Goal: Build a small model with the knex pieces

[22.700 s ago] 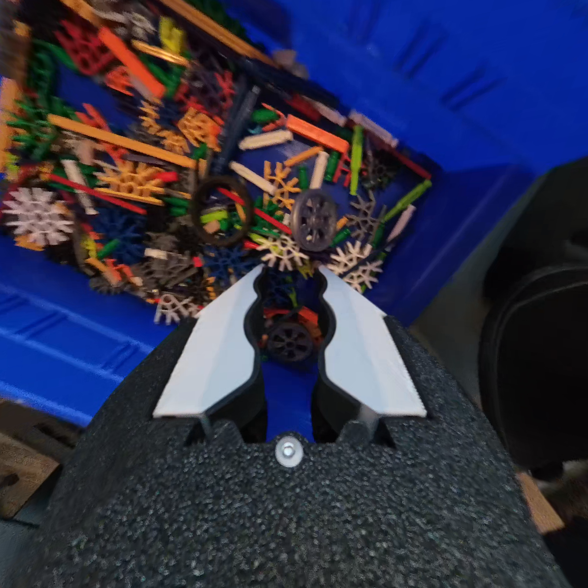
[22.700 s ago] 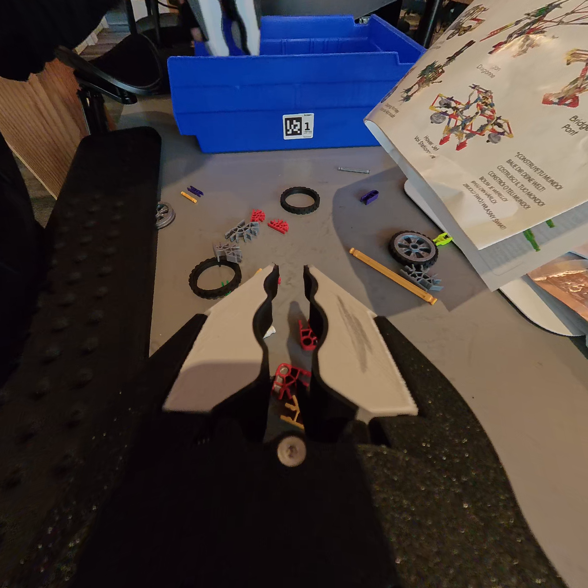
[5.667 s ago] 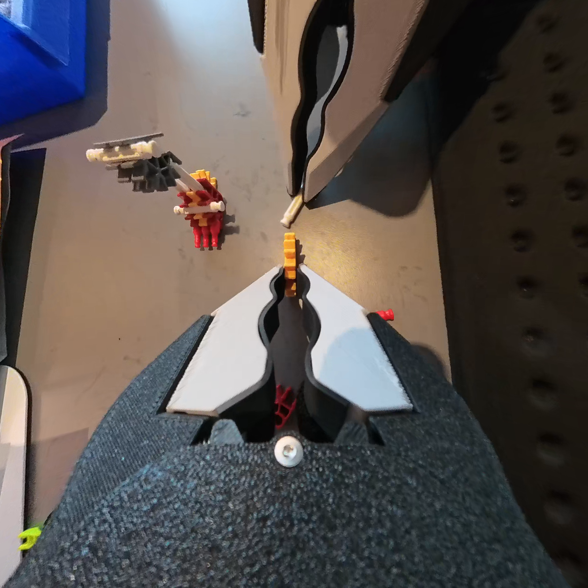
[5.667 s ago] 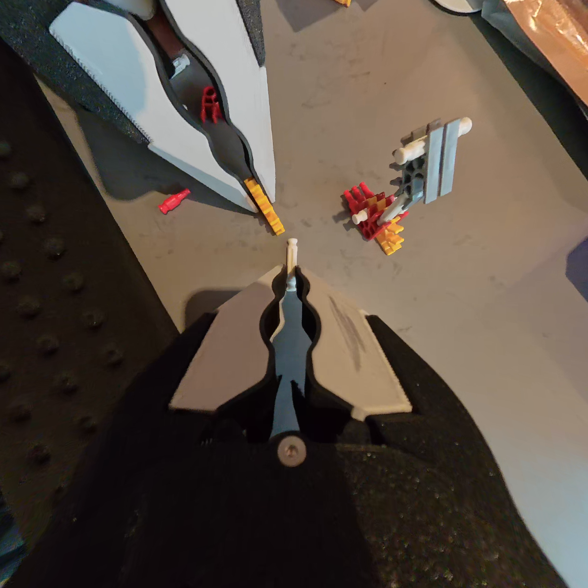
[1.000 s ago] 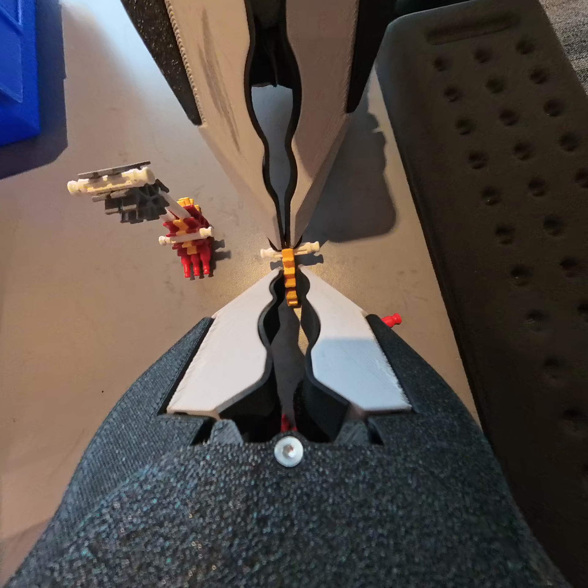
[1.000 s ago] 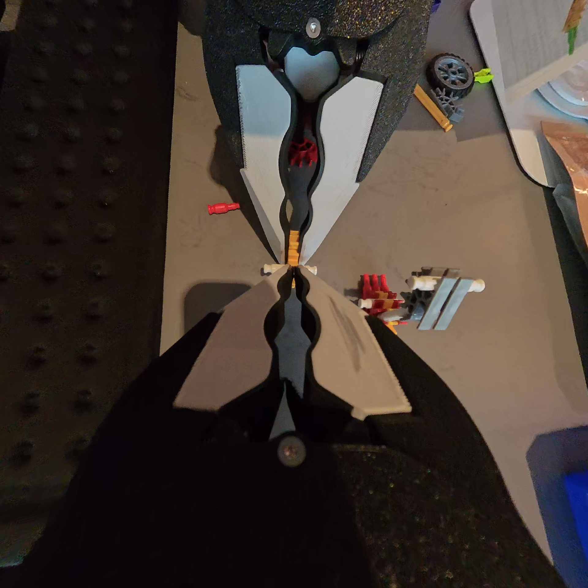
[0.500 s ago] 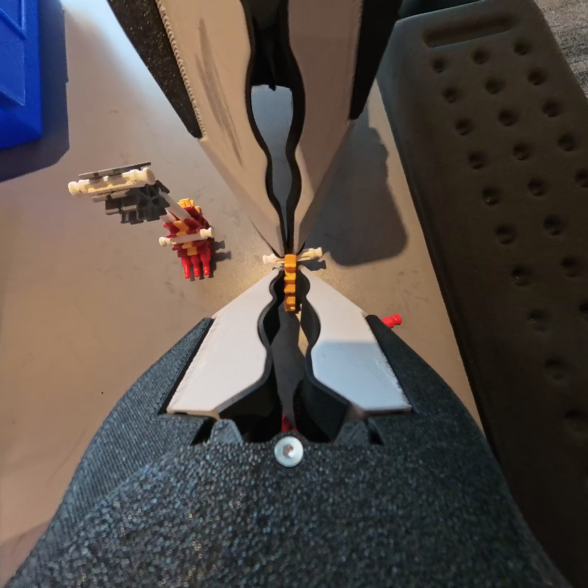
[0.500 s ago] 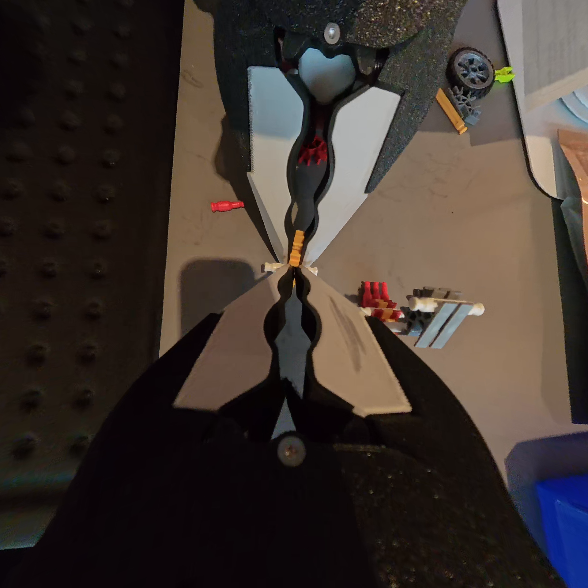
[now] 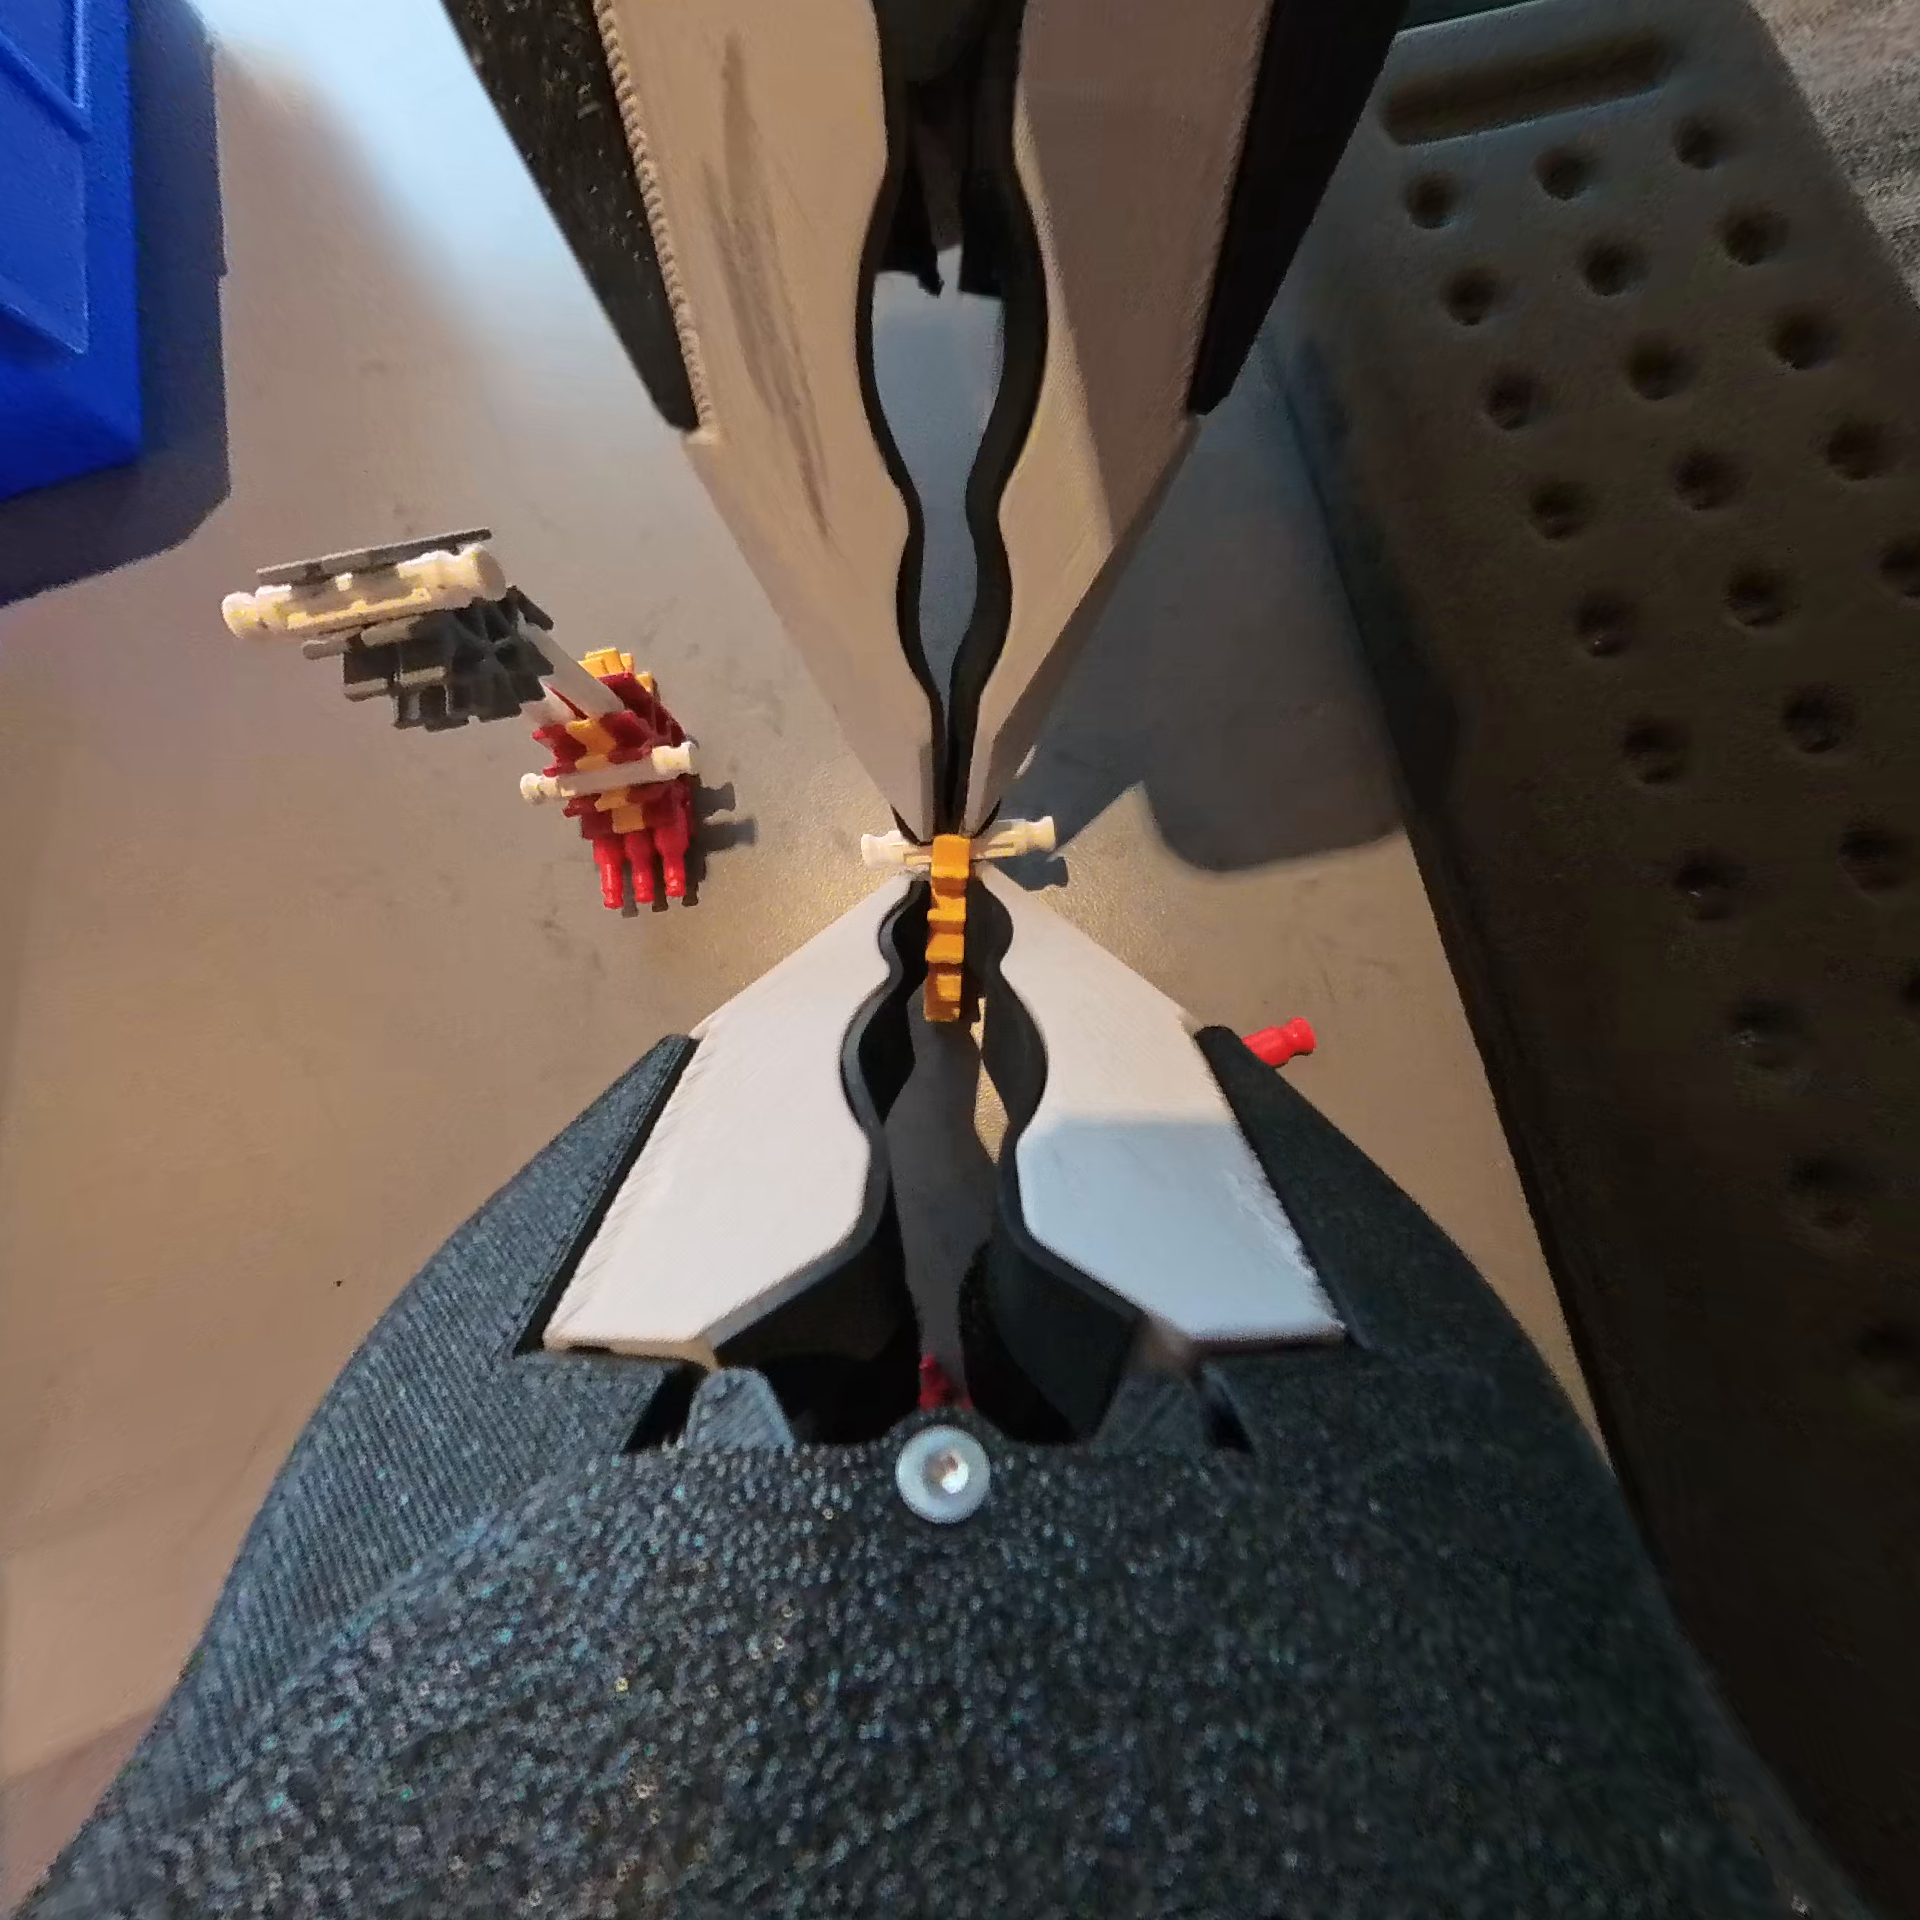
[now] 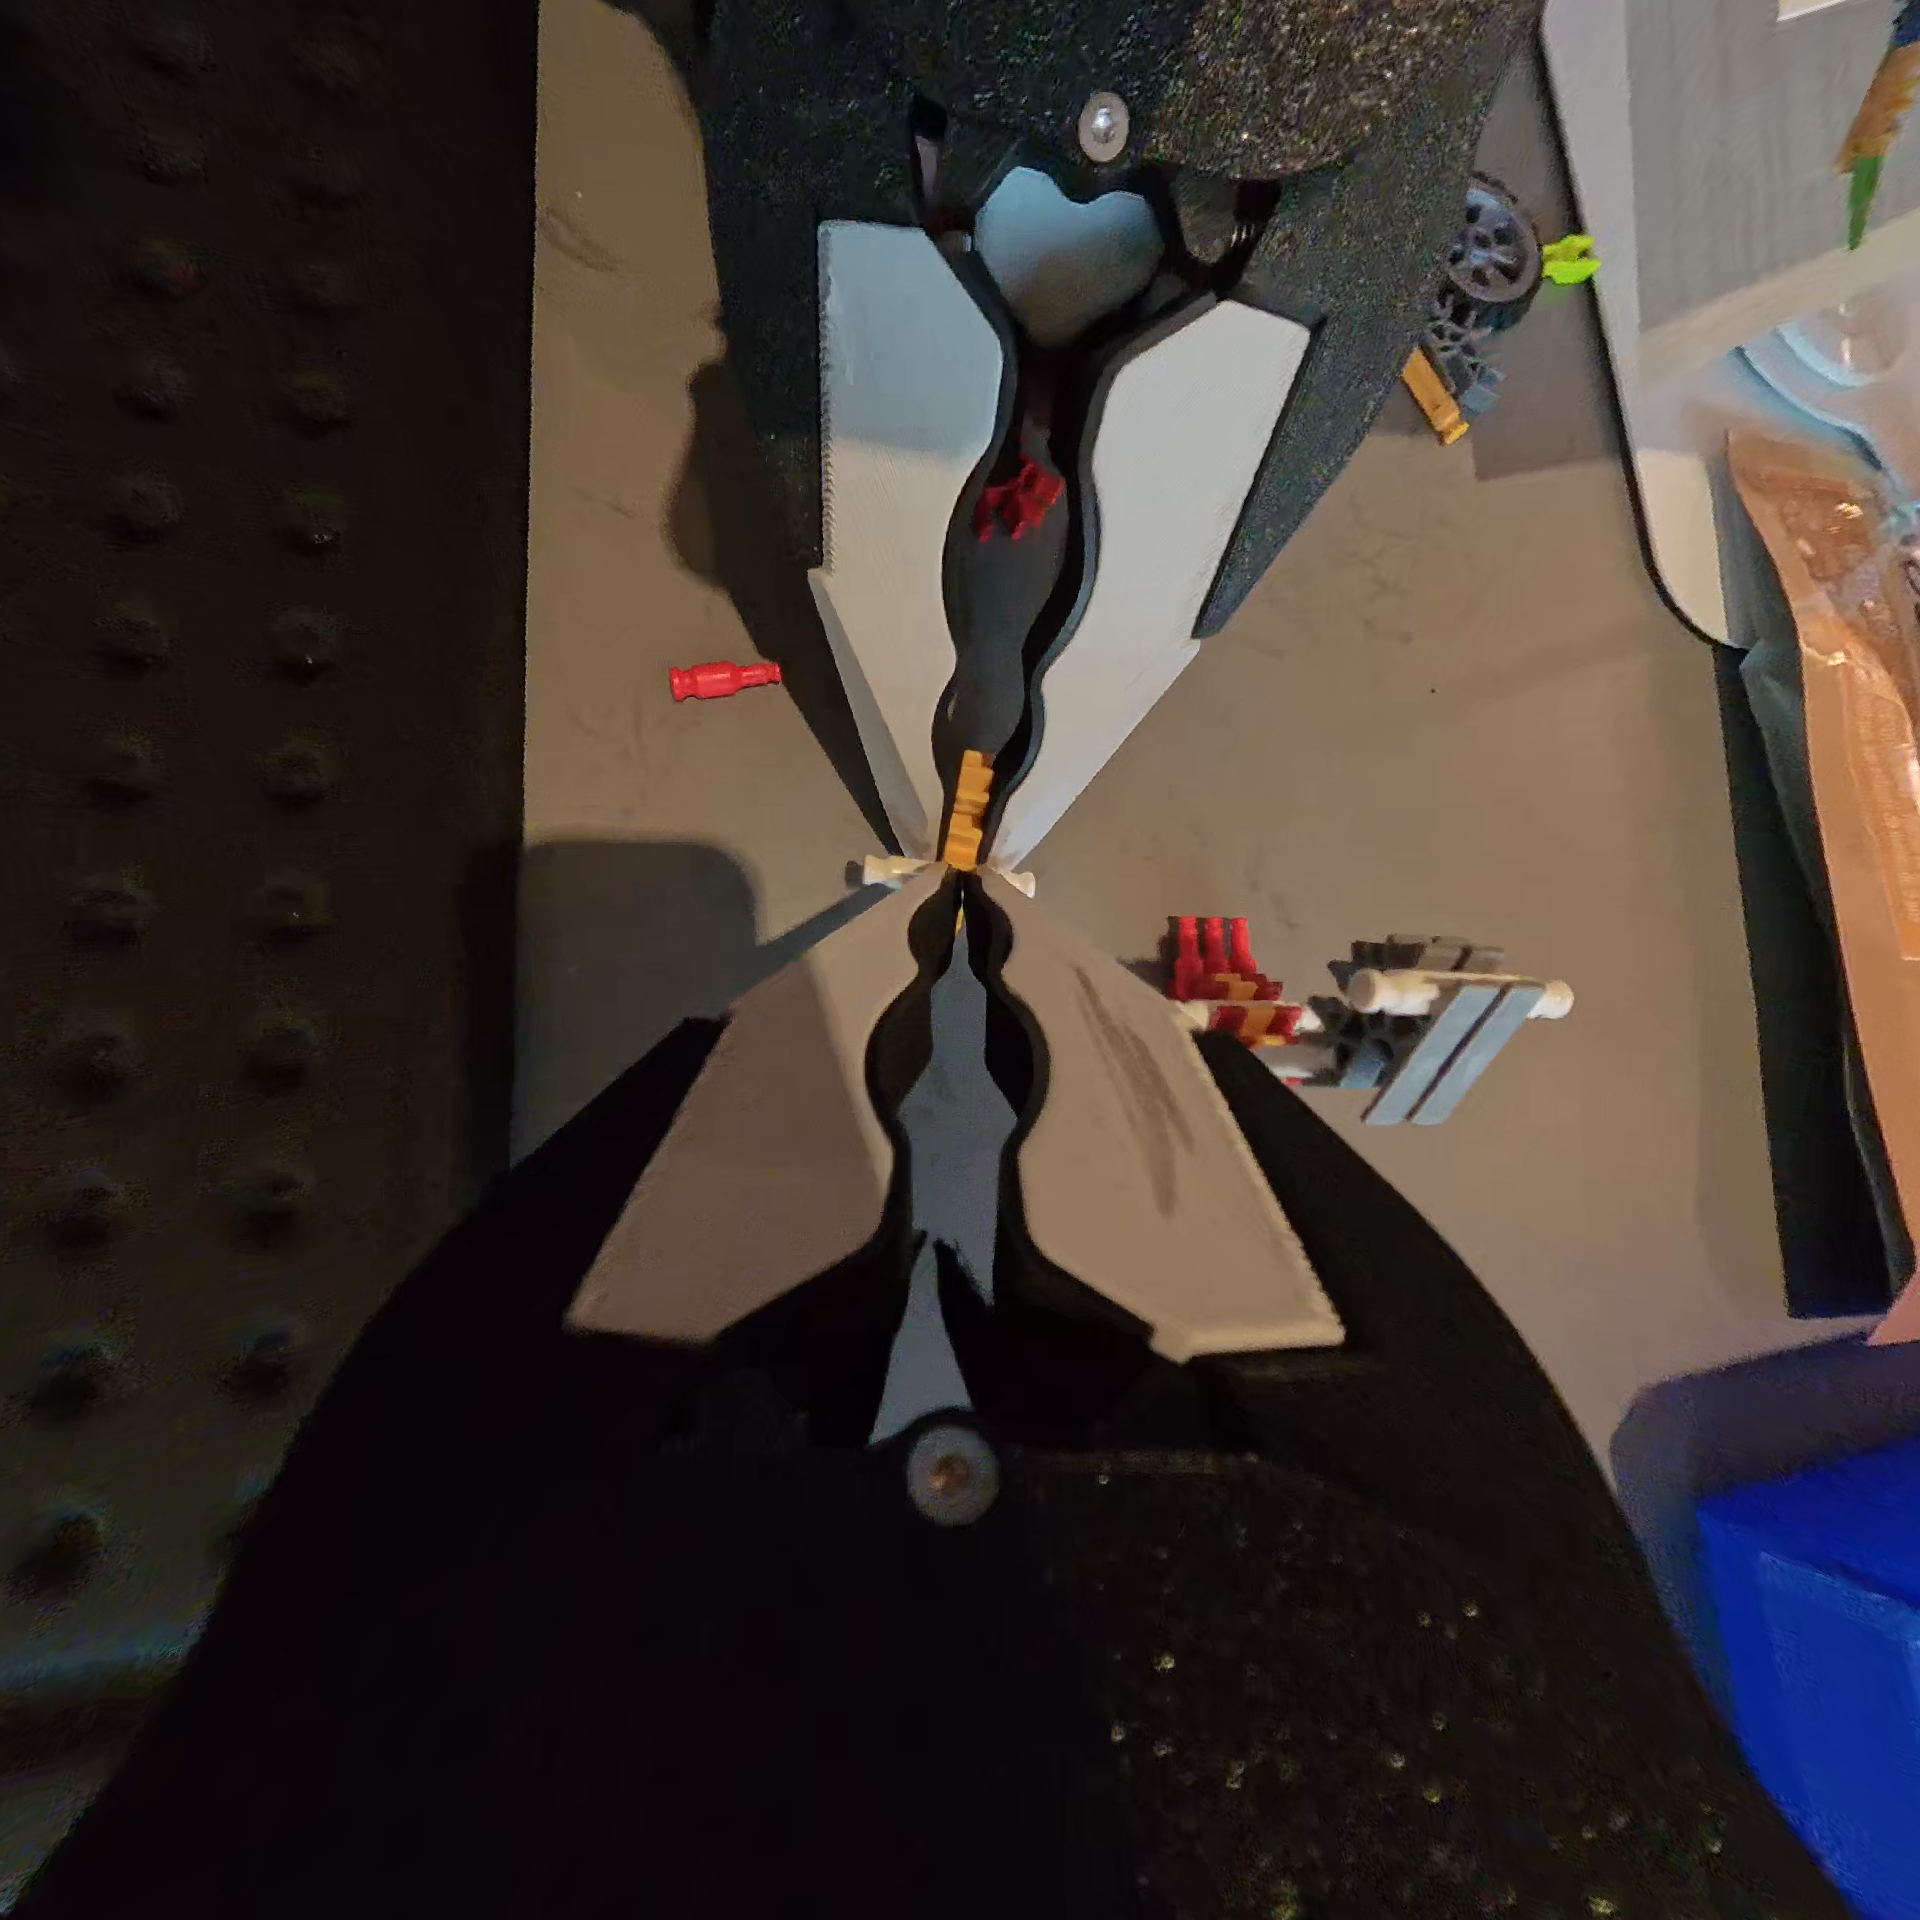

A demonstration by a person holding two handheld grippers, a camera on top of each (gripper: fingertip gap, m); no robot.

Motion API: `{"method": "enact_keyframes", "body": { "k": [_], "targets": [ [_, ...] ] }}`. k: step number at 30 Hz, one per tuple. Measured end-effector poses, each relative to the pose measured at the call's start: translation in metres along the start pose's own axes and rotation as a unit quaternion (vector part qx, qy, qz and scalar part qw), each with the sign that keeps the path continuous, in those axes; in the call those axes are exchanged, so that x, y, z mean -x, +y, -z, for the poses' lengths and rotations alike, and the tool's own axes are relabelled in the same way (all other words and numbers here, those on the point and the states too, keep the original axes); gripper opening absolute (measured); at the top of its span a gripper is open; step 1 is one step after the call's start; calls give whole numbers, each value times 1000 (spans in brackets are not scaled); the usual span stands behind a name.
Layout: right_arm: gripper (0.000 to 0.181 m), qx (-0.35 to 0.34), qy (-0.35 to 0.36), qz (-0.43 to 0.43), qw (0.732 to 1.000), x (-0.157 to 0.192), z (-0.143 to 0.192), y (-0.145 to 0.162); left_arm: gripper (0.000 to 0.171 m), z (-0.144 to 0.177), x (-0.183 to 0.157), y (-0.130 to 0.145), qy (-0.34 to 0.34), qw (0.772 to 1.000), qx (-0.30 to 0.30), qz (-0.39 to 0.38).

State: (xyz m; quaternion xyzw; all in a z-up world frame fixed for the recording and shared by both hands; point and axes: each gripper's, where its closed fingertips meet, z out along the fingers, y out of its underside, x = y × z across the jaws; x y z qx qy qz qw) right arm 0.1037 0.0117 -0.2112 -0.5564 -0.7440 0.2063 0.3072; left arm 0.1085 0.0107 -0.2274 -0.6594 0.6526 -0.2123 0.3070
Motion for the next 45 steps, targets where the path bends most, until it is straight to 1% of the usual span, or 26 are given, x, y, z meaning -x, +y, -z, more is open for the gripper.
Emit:
{"method": "enact_keyframes", "body": {
  "k": [2,4,12,16,20,24,30,41,44,45],
  "targets": [
    [0,2,16,10,1000,0,0,0,5,0,0,0,0,1000,-1,-4],
    [1,-3,21,2,1000,0,1,1,5,0,0,0,-5,1000,-4,-9],
    [3,-29,-5,-41,999,-2,2,2,5,-1,0,0,3,1000,-6,-20],
    [4,-38,-1,-44,998,-2,2,2,5,-1,0,0,5,1000,-6,-20],
    [4,-35,17,-21,999,-1,3,2,5,-1,0,-1,7,1000,-7,-21],
    [6,-51,3,-36,998,0,3,2,5,-2,-1,-1,6,1000,-8,-22],
    [6,-37,18,-12,999,3,2,1,5,-2,-1,-2,5,1000,-9,-22],
    [6,-10,9,-13,1000,1,0,2,5,-2,0,-1,4,1000,-10,-20],
    [7,-7,-6,-37,999,-1,1,3,6,-2,0,-1,9,1000,-4,-18],
    [9,-8,-12,-44,999,0,1,3,6,-1,1,-1,8,1000,-4,-19]
  ]
}}
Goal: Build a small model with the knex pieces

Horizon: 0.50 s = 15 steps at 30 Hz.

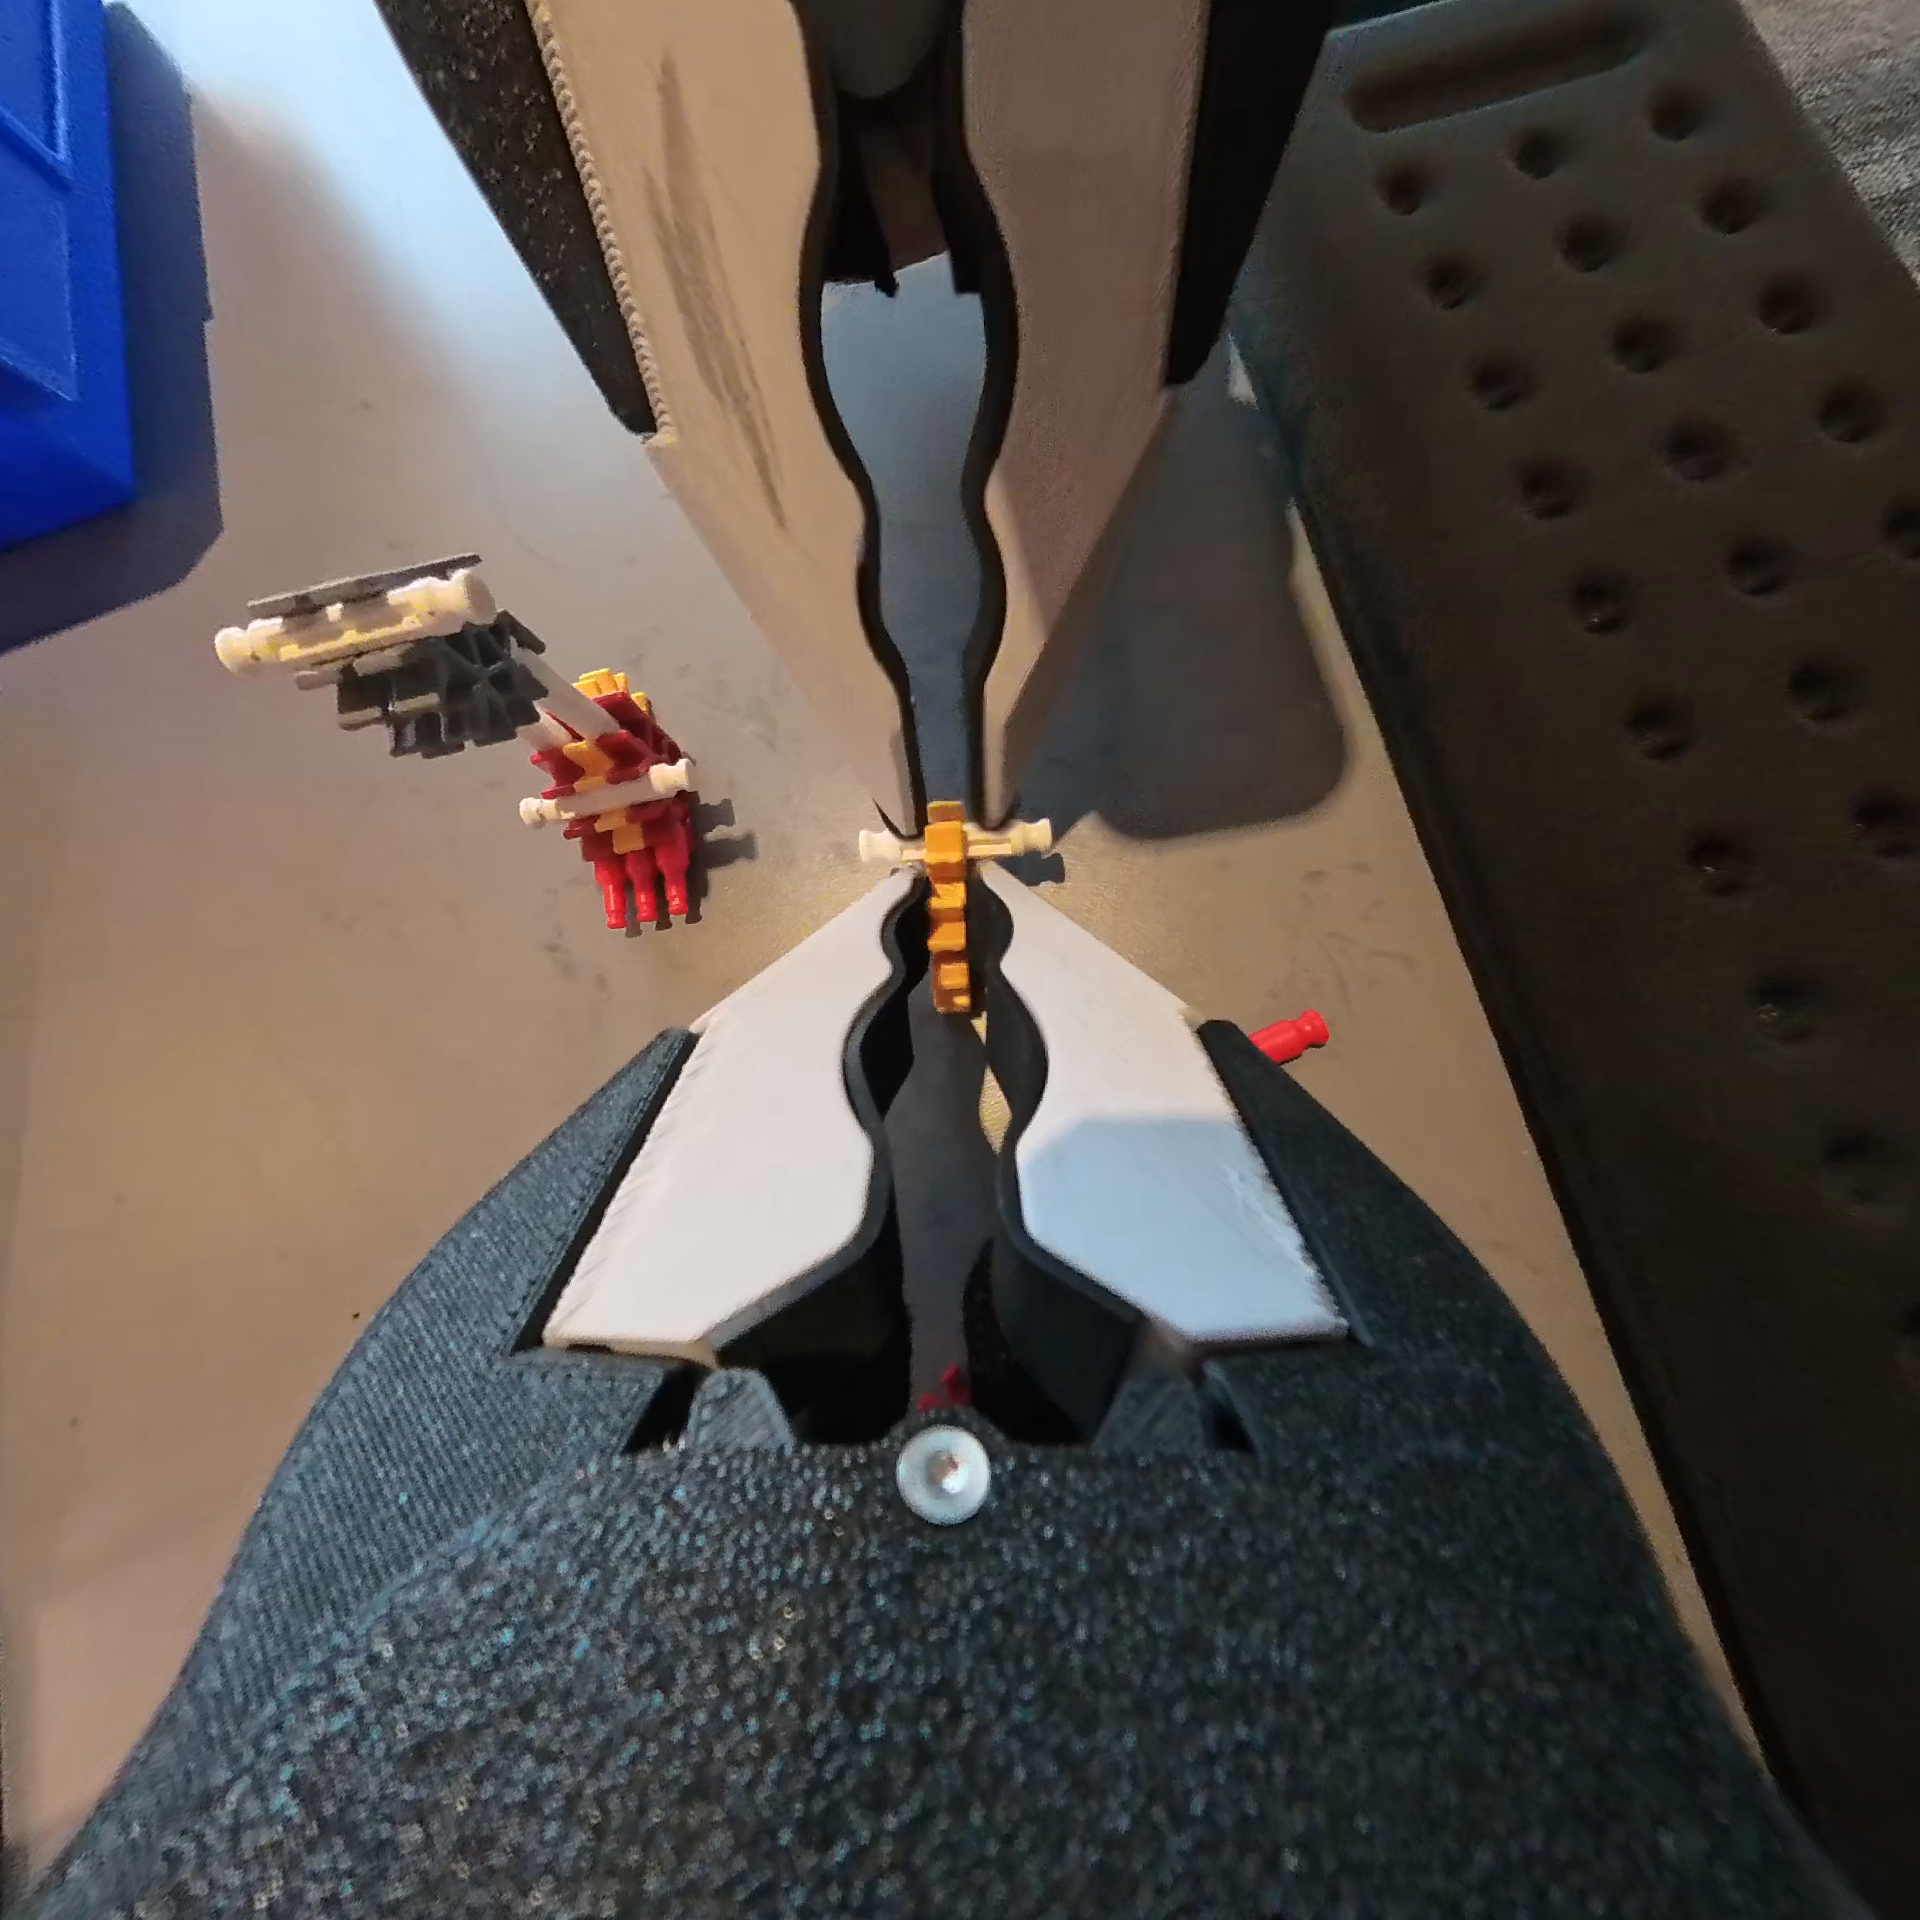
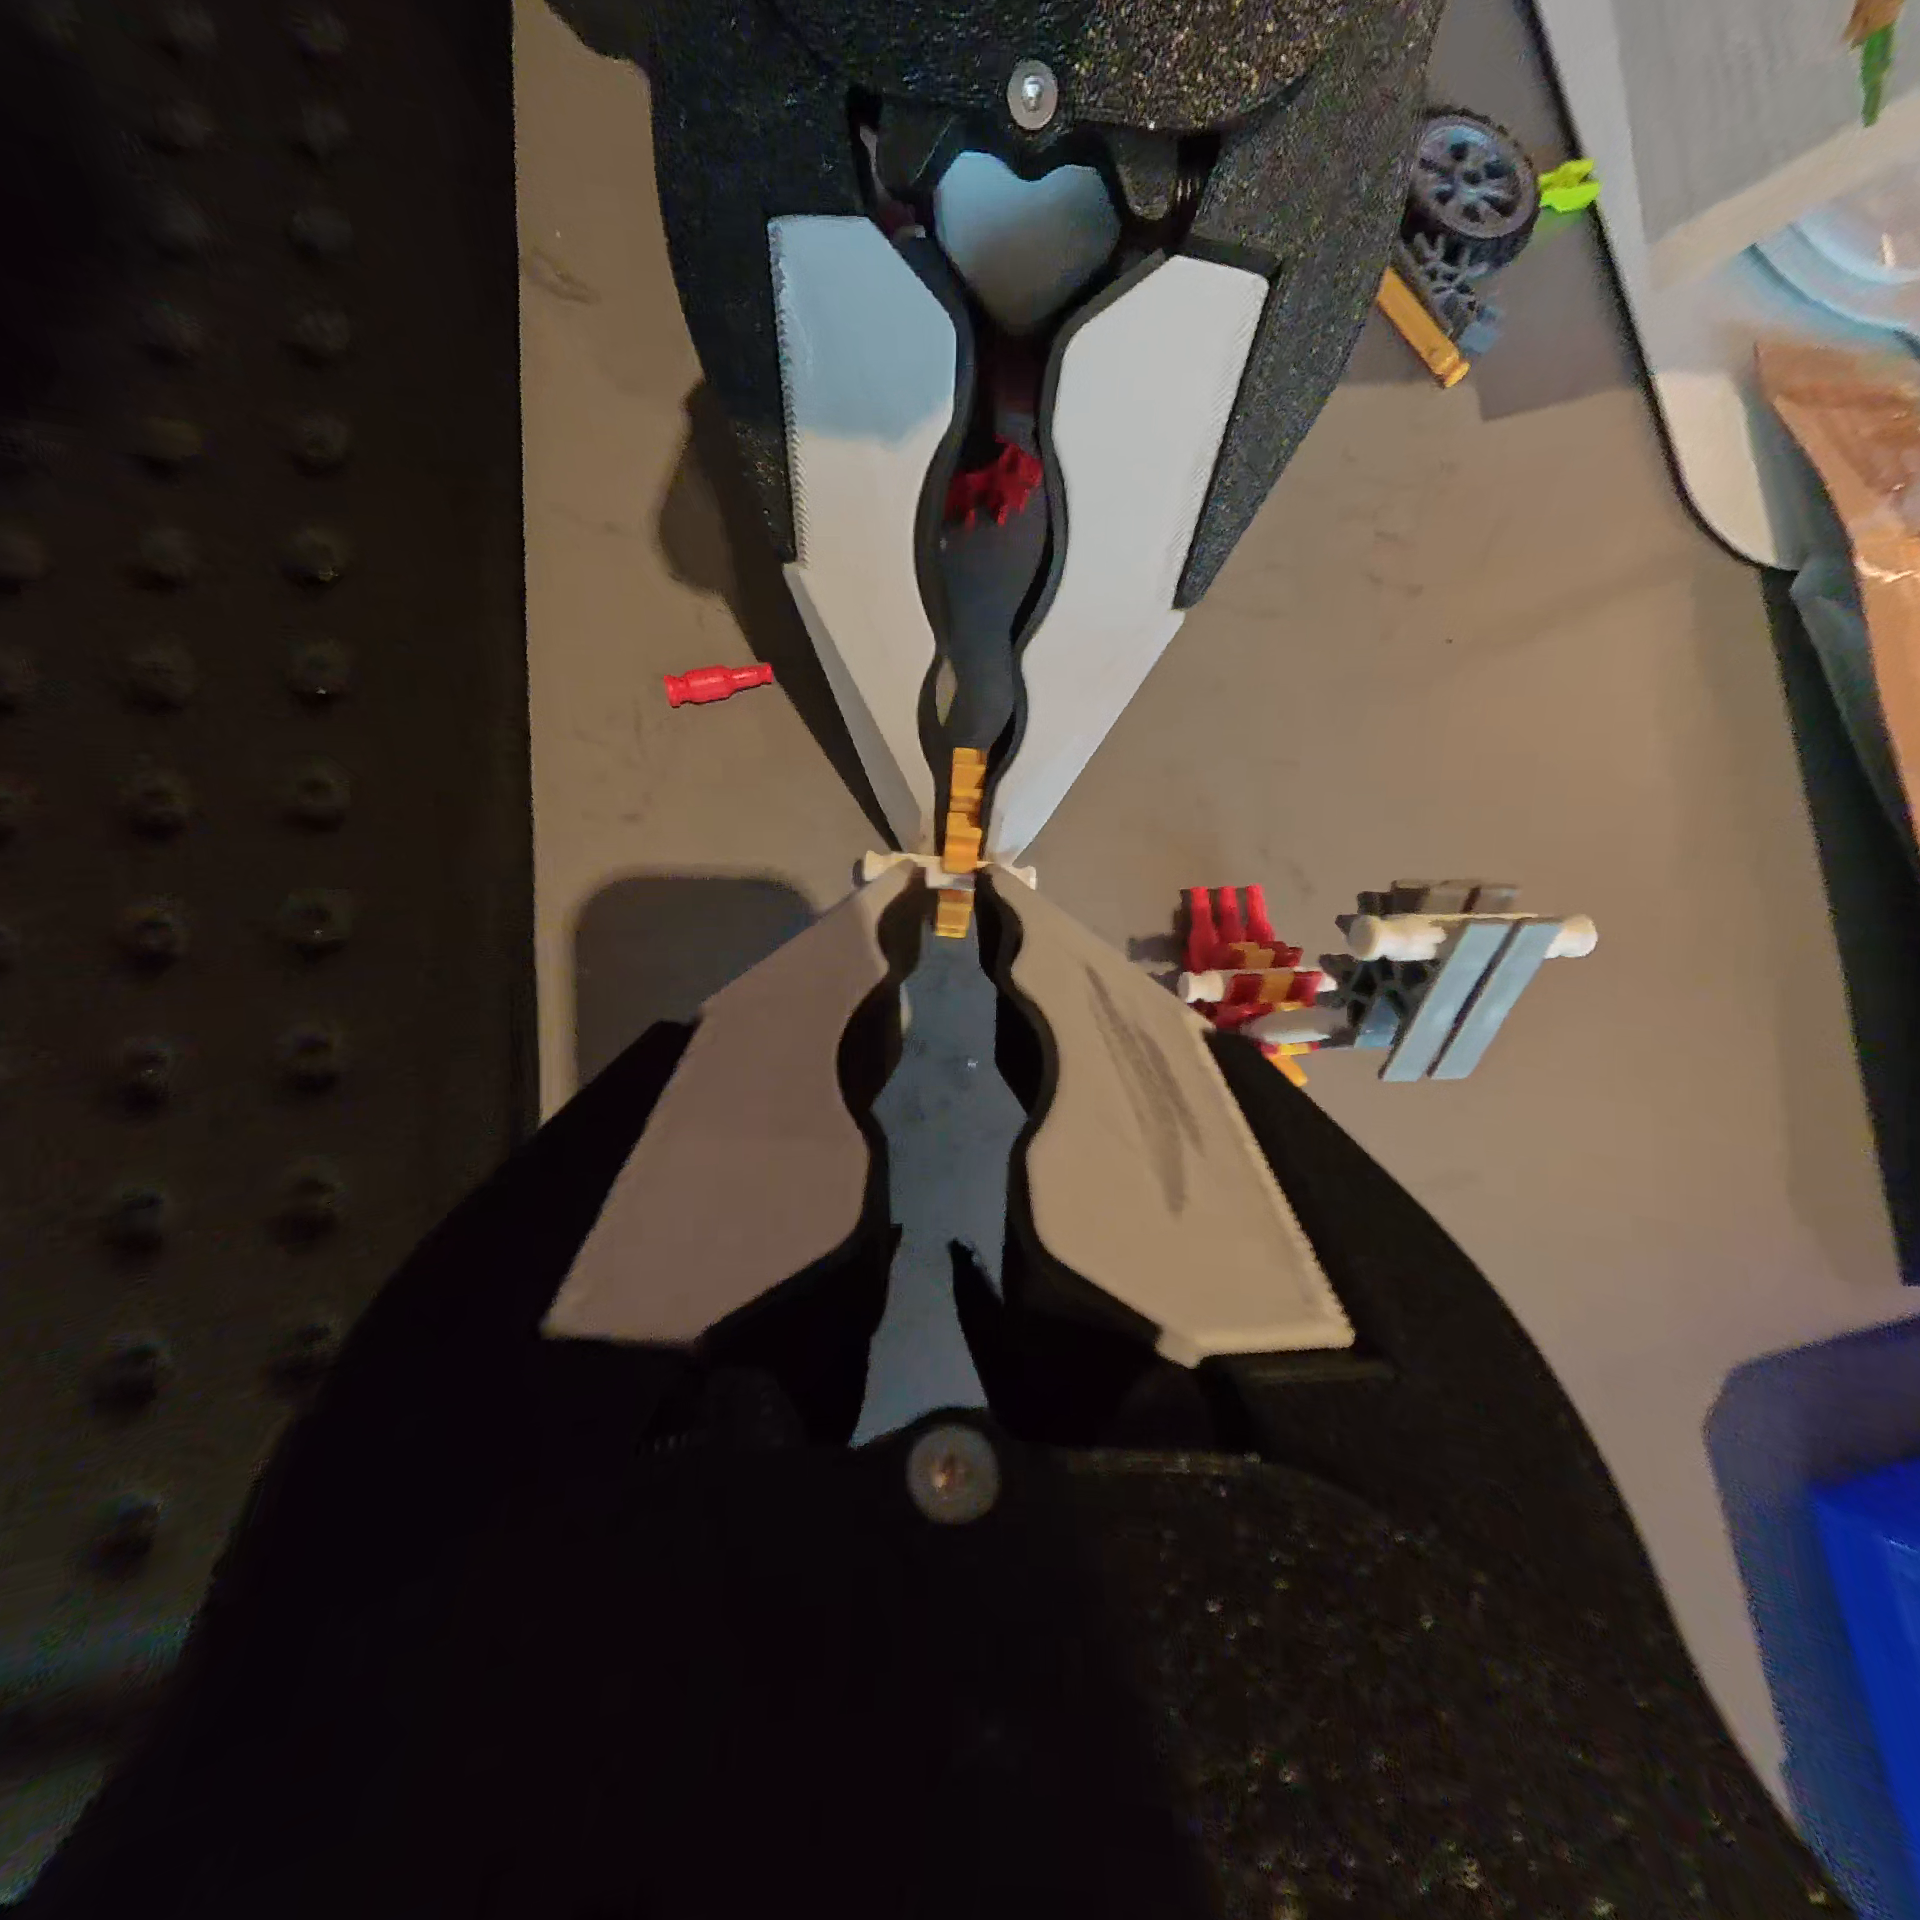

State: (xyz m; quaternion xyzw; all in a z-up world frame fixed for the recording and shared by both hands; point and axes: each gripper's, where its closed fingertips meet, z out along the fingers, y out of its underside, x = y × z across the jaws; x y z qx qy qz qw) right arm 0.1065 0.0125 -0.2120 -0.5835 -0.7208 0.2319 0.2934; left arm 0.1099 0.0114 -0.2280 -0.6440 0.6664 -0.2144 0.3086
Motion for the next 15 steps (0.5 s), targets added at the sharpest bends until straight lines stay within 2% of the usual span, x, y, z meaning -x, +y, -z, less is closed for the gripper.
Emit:
{"method": "enact_keyframes", "body": {
  "k": [1,3,4,10,15],
  "targets": [
    [11,-4,-2,-10,1000,0,1,-1,6,0,1,0,-4,1000,-3,0],
    [27,-10,16,-22,1000,-2,1,0,15,3,0,0,1,1000,-9,3],
    [27,-6,22,-19,1000,-1,-1,3,21,4,-3,0,10,1000,-8,2],
    [27,-12,43,-33,998,-2,-1,1,31,10,-4,3,19,1000,7,-6],
    [26,-7,45,-26,999,-1,-3,2,27,21,-1,1,10,1000,0,0]
  ]
}}
